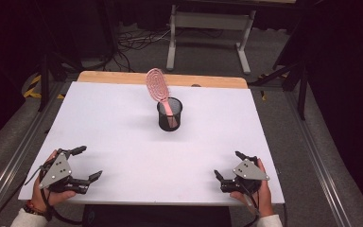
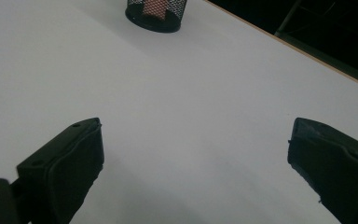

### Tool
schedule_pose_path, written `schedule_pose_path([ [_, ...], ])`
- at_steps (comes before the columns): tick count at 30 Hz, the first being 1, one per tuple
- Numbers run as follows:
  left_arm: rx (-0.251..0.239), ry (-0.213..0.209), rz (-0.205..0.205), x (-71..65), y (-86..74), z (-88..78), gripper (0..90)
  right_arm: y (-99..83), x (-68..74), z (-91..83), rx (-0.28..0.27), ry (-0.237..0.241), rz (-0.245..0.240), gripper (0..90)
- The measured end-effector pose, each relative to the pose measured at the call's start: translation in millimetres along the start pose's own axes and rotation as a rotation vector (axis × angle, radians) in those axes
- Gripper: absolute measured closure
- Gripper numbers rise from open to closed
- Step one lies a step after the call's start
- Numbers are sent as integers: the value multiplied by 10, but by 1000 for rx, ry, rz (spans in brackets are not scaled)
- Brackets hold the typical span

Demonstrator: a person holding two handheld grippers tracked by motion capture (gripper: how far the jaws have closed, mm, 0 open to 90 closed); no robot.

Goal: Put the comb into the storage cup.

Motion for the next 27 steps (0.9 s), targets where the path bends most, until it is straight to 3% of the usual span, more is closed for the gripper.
schedule_pose_path([
  [15,5,-3,5,-31,17,43,56,59,14,-69,-61,-14,14,40],
  [16,9,5,19,-27,16,33,56,66,23,-73,-60,-15,11,40],
  [21,5,-15,5,-52,-5,18,55,106,67,-50,-59,-20,-14,42],
  [27,15,-16,24,-61,-1,29,54,130,118,-26,-54,-16,-35,43],
])
Point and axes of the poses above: each handheld gripper's, and its own axes: z roughly forward along the jaws, y roughly out of its top, x roughly to its left, the point moved 3 cm from there along z, roughly forward along the jaws, and after that the axes turned 9 degrees about -z, right-handed, at the moved point
